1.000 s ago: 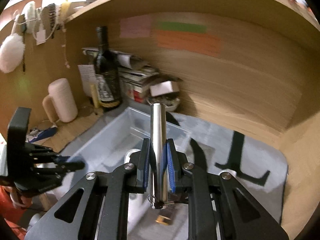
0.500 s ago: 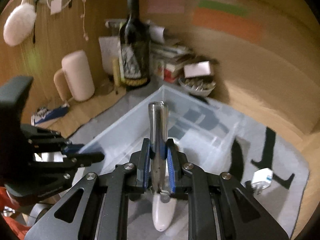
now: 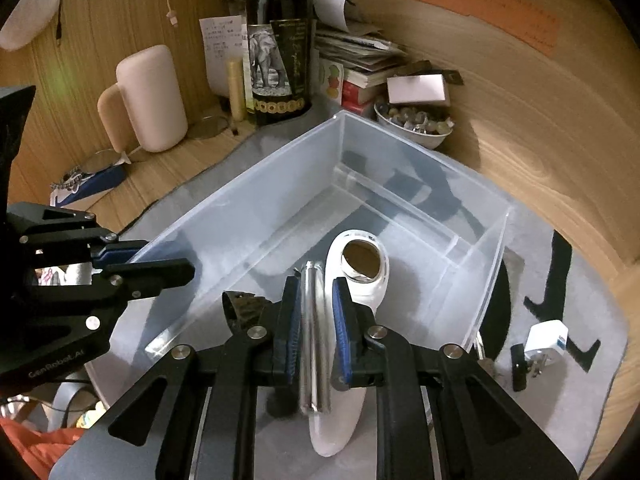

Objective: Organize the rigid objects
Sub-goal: 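Lift the silver flashlight into the clear box and open the right tool, then grasp the black-and-gold cylindrical bottle with the right tool and lift it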

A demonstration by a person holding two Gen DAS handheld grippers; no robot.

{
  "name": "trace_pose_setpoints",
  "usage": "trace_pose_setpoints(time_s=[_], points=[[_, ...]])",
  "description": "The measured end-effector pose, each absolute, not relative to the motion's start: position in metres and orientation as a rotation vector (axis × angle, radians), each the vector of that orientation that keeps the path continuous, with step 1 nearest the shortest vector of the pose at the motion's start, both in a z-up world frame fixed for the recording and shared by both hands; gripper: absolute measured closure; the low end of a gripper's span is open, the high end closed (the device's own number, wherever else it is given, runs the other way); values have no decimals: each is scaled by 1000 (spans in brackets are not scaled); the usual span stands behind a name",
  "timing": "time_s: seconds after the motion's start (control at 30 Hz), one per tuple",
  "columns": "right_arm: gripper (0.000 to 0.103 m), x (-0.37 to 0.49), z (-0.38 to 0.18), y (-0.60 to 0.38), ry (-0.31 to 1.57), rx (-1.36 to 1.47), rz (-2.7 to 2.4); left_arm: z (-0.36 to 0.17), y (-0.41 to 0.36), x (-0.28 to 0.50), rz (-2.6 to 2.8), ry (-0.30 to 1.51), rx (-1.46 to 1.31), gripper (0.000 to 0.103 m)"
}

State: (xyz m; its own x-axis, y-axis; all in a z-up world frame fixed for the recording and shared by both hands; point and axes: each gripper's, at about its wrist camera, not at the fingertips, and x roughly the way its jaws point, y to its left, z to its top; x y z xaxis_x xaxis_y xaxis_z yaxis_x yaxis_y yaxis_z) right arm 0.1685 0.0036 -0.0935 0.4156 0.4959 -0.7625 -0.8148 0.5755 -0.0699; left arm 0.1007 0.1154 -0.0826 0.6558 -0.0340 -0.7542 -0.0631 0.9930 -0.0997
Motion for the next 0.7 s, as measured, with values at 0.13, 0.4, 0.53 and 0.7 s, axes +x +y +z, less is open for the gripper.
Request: trace_pose_setpoints(time_s=[0.13, 0.4, 0.53, 0.7], points=[[70, 167, -88, -3, 738, -456, 853, -83, 115, 101, 16, 856, -120, 95], [57, 171, -64, -31, 671, -392, 791, -83, 115, 101, 16, 856, -119, 95], [57, 180, -50, -55, 655, -334, 736, -83, 115, 101, 17, 856, -118, 95], [56, 195, -47, -85, 662, -292, 651, -83, 115, 101, 16, 855, -120, 95]])
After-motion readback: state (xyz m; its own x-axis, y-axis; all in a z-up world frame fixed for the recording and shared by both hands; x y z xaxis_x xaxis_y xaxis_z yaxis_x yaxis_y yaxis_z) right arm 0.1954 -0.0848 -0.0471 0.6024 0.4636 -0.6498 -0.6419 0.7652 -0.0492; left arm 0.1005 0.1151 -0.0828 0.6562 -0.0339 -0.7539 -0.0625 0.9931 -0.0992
